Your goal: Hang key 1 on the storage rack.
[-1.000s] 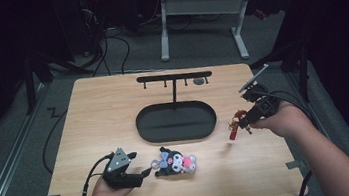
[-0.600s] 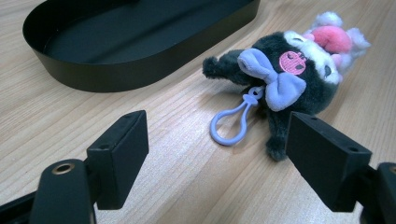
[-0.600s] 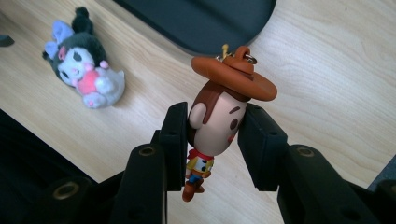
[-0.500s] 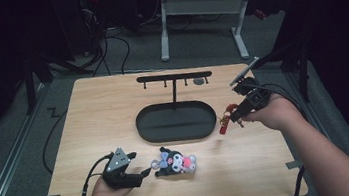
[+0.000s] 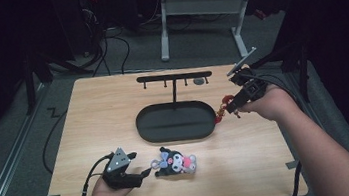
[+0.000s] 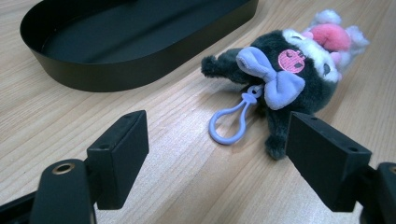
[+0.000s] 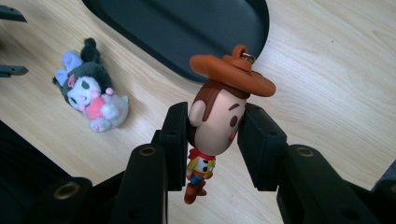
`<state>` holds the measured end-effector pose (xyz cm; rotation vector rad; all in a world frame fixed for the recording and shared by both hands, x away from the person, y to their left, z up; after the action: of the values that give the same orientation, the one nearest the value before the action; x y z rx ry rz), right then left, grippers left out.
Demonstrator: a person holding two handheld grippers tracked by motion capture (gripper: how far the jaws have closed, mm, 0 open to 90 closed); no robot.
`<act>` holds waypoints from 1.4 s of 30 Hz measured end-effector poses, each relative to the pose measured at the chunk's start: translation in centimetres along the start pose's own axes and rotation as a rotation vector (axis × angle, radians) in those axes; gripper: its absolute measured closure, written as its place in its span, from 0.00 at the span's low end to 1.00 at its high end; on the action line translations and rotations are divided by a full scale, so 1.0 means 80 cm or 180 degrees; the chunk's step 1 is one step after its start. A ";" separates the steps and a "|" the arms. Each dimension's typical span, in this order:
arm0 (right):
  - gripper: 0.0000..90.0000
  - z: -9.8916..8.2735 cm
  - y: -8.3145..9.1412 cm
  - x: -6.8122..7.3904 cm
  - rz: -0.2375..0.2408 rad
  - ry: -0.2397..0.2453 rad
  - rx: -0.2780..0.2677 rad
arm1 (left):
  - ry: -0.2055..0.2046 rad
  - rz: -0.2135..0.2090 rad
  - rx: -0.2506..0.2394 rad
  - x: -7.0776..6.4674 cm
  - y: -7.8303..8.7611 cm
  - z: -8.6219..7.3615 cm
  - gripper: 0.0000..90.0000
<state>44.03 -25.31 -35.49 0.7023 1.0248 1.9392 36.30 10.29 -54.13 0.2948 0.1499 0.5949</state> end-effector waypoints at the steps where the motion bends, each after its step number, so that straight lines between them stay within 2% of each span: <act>1: 0.72 0.002 0.000 0.000 0.0004 -0.0009 -0.0011 | -0.0002 0.0000 0.0001 0.000 0.000 0.000 0.24; 14: 0.72 0.028 -0.007 0.000 -0.0032 0.0074 -0.0021 | 0.0012 -0.0002 -0.0017 0.001 -0.001 0.000 0.25; 16: 0.72 0.032 -0.007 -0.001 -0.0044 0.0034 -0.0040 | 0.0016 -0.0004 -0.0016 0.001 0.000 0.000 0.24; 26: 0.72 0.054 -0.009 -0.006 -0.0054 0.0024 -0.0112 | 0.0007 -0.0009 -0.0016 0.001 0.000 0.000 0.25; 36: 0.73 0.075 -0.021 -0.012 -0.0077 0.0039 -0.0130 | 0.0025 -0.0007 -0.0012 0.003 0.001 0.000 0.25; 42: 0.73 0.085 -0.020 -0.019 -0.0097 -0.0025 -0.0198 | 0.0029 -0.0010 -0.0021 0.003 0.001 0.000 0.25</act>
<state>50.62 -23.31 -33.48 0.6552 0.9611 1.9320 36.44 10.52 -54.12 0.2856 0.1571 0.5937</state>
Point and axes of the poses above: each handheld gripper's, and its own axes: y roughly backward along the jaws, z roughly out of its top, x roughly to its left, the point moved 5 cm from there along -y, roughly forward along the jaws, and after that the axes turned 15 degrees about -x, right-handed, at the moved point
